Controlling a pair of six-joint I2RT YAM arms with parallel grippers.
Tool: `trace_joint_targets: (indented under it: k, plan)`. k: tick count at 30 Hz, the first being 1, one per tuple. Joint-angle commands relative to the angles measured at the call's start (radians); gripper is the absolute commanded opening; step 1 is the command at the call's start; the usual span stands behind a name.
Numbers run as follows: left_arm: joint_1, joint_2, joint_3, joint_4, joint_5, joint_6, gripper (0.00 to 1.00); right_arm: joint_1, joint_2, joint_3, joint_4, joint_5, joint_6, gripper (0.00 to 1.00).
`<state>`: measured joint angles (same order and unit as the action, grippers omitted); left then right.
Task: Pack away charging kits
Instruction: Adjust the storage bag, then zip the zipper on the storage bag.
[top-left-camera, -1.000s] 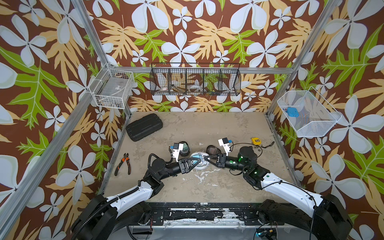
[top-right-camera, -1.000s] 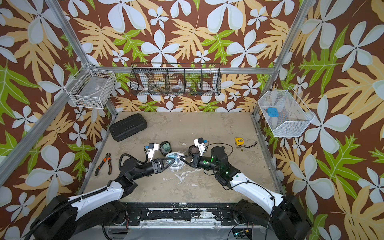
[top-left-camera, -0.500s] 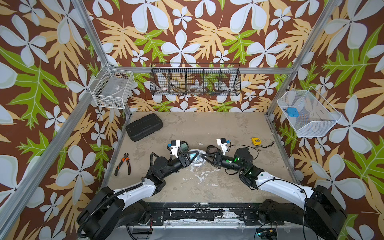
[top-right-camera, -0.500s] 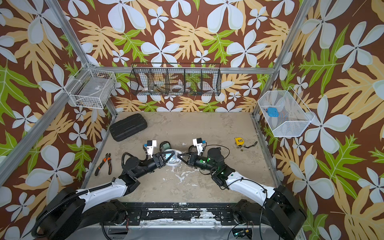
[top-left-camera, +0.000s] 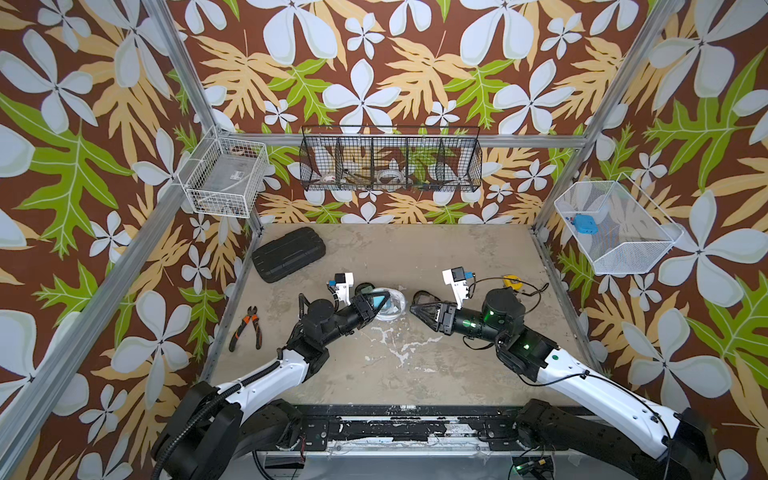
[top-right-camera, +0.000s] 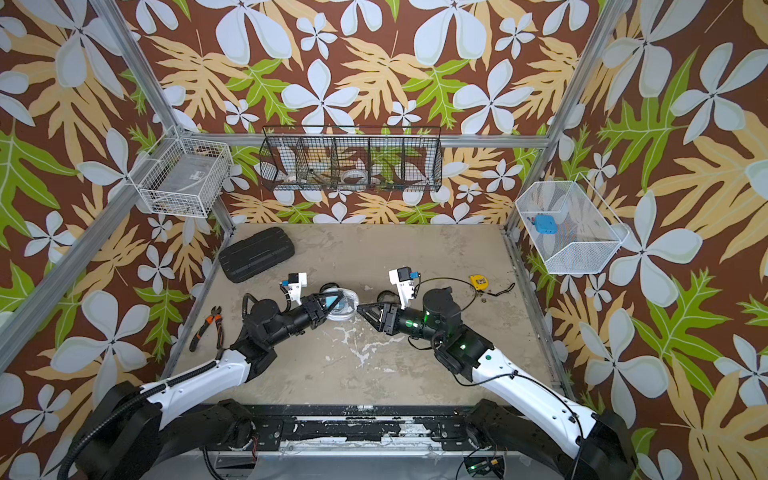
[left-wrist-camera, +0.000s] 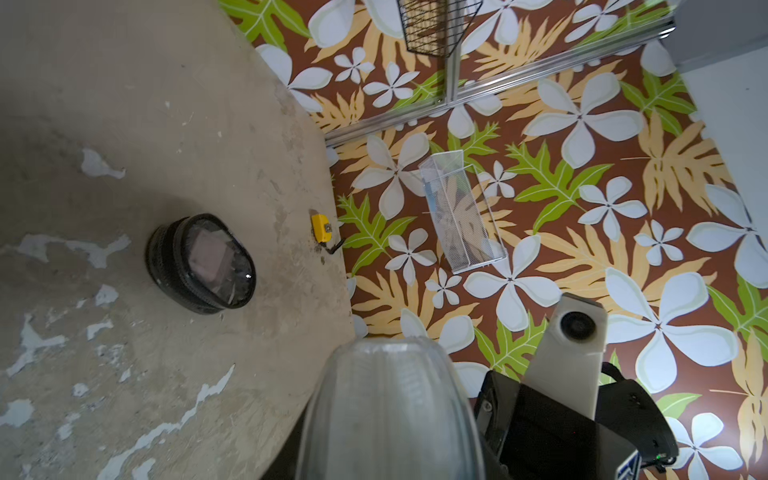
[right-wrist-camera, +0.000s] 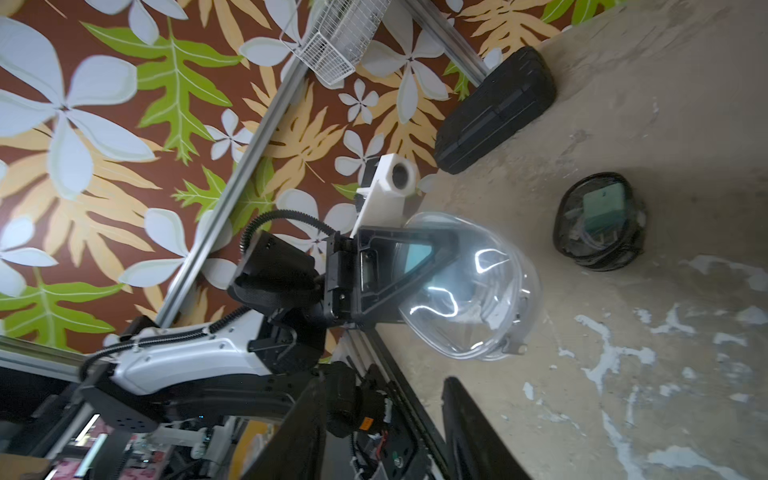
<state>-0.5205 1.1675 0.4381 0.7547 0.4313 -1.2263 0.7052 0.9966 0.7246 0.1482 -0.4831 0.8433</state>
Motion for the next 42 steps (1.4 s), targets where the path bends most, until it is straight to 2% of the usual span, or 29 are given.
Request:
trace_joint_targets:
  k: [1, 6, 10, 17, 22, 32, 42]
  plan:
    - [0.017, 0.041, 0.033, -0.009, 0.176, -0.032, 0.16, 0.0, 0.012, 0.039, -0.221, 0.06, -0.31, 0.45]
    - [0.018, 0.066, 0.077, -0.053, 0.285, -0.047, 0.16, 0.0, 0.041, 0.084, -0.306, 0.078, -0.501, 0.4]
    - [0.019, 0.054, 0.103, -0.15, 0.295, -0.017, 0.19, 0.005, 0.04, 0.067, -0.302, 0.054, -0.555, 0.39]
    - [0.019, 0.058, 0.102, -0.133, 0.278, -0.058, 0.2, 0.027, 0.02, 0.035, -0.262, 0.049, -0.59, 0.37]
    - [0.019, 0.074, 0.101, -0.112, 0.27, -0.103, 0.21, 0.089, 0.039, 0.038, -0.266, 0.11, -0.62, 0.36]
    - [0.019, 0.066, 0.103, -0.13, 0.265, -0.109, 0.21, 0.092, 0.041, 0.013, -0.242, 0.167, -0.614, 0.35]
    - [0.019, 0.049, 0.097, -0.138, 0.262, -0.112, 0.21, 0.092, 0.087, 0.022, -0.178, 0.126, -0.612, 0.36]
